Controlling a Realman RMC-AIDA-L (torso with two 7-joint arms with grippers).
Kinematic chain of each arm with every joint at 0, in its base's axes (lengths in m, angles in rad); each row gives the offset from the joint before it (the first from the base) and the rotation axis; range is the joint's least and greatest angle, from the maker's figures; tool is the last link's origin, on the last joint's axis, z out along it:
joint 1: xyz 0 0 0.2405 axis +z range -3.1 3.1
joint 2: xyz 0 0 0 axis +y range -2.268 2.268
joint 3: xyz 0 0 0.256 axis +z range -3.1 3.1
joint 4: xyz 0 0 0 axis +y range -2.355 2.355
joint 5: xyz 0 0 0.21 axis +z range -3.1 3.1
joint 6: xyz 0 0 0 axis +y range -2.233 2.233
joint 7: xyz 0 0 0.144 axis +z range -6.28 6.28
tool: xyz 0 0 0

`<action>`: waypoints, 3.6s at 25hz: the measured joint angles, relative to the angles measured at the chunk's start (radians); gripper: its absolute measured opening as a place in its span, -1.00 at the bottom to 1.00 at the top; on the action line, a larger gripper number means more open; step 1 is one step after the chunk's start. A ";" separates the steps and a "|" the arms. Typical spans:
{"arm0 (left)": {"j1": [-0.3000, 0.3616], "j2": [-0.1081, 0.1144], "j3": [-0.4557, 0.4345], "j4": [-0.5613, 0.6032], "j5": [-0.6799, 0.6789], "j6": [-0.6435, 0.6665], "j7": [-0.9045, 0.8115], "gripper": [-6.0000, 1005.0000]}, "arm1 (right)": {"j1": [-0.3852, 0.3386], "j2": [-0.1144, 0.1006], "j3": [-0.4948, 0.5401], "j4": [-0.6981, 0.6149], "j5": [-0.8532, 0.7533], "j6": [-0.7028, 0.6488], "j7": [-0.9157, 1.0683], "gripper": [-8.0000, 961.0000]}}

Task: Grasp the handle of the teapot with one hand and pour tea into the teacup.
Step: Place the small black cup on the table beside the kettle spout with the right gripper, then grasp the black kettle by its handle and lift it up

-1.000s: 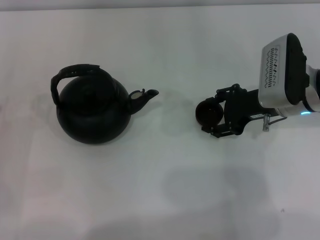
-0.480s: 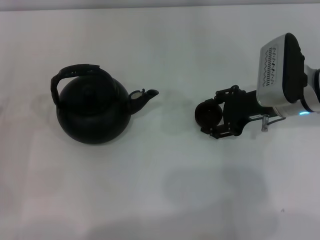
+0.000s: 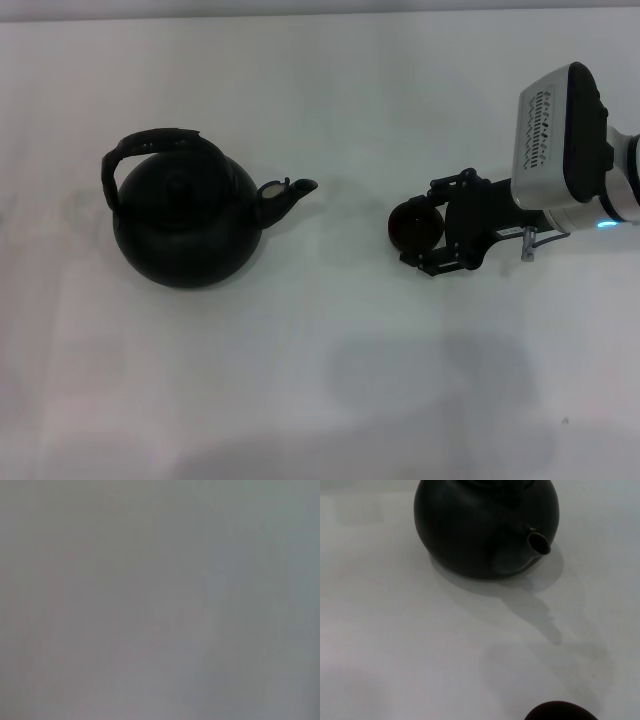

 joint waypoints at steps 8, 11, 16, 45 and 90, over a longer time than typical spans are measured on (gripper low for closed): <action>0.001 0.000 0.000 0.002 0.000 0.000 0.000 0.74 | 0.002 0.000 0.000 0.000 0.000 -0.004 0.012 0.53; 0.001 0.000 0.000 0.002 0.000 0.000 0.000 0.74 | 0.002 0.000 0.000 0.000 0.000 -0.006 0.012 0.60; 0.001 0.000 0.000 0.002 0.000 0.000 0.000 0.74 | 0.002 0.000 0.000 0.000 0.000 -0.007 0.012 0.71; 0.040 -0.004 0.041 -0.005 0.066 0.102 0.025 0.74 | -0.030 -0.011 0.291 0.090 0.128 0.129 -0.022 0.77; -0.034 -0.001 0.291 -0.059 0.100 0.155 0.014 0.74 | -0.151 -0.014 0.488 -0.003 0.274 0.106 -0.194 0.76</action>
